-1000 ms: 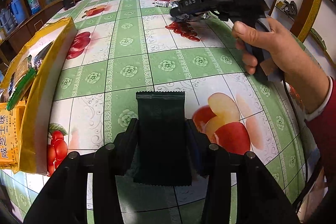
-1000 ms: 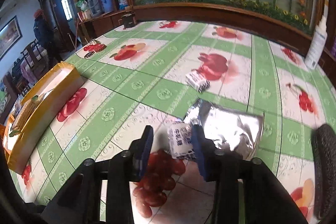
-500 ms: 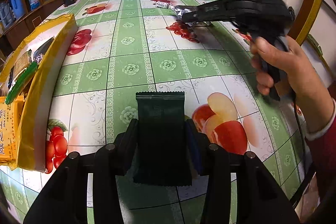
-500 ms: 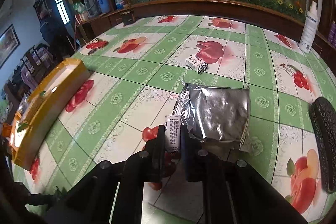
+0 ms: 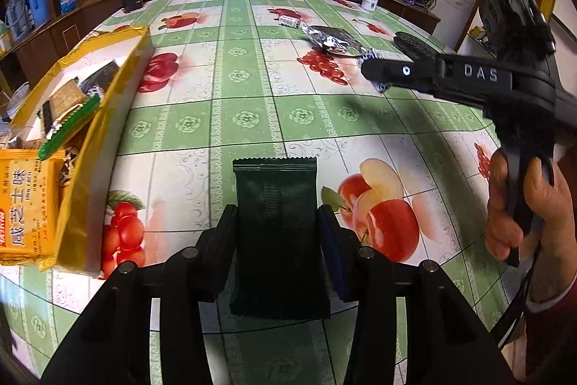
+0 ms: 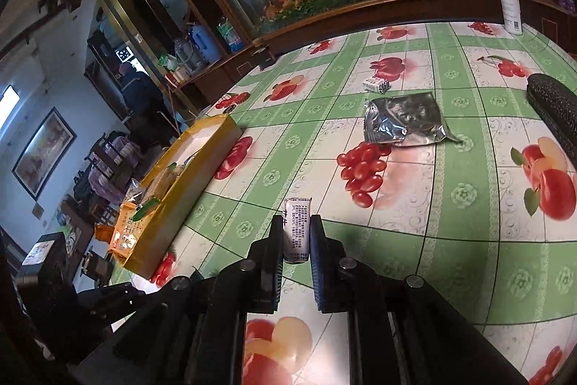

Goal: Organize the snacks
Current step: 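Carry the dark green pack and candy pack with both tools over the tray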

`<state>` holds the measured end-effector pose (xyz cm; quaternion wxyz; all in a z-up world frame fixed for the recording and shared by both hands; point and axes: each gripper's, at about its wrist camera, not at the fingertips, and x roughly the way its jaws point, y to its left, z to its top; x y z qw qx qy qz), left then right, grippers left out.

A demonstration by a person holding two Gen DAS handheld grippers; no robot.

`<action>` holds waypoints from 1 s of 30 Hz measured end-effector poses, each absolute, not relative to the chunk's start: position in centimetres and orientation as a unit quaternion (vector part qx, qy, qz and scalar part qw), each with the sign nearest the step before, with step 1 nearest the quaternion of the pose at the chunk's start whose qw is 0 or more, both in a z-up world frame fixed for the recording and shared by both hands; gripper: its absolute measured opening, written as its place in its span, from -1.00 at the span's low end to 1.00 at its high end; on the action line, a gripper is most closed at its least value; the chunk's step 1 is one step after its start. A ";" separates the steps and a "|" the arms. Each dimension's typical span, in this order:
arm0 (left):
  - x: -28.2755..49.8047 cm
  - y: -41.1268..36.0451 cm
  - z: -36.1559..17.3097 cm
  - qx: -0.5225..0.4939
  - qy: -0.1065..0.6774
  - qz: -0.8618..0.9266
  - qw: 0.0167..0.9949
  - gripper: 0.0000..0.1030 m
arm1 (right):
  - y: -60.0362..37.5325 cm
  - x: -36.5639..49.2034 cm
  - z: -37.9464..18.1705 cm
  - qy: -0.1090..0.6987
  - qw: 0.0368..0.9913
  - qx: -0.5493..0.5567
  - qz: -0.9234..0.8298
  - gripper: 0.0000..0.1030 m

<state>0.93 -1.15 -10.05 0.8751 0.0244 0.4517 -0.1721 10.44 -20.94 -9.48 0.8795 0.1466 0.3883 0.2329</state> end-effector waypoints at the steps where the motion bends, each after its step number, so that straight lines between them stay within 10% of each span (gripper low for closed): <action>1: 1.0 -0.8 -9.7 0.023 0.449 -0.167 0.878 -0.18 | -20.6 10.4 -9.5 0.389 0.878 0.147 0.236 -0.74; 30: 4.9 15.1 -5.6 -0.020 0.368 0.050 0.928 -0.18 | 1.7 15.3 -7.2 0.399 0.830 0.090 0.380 -0.74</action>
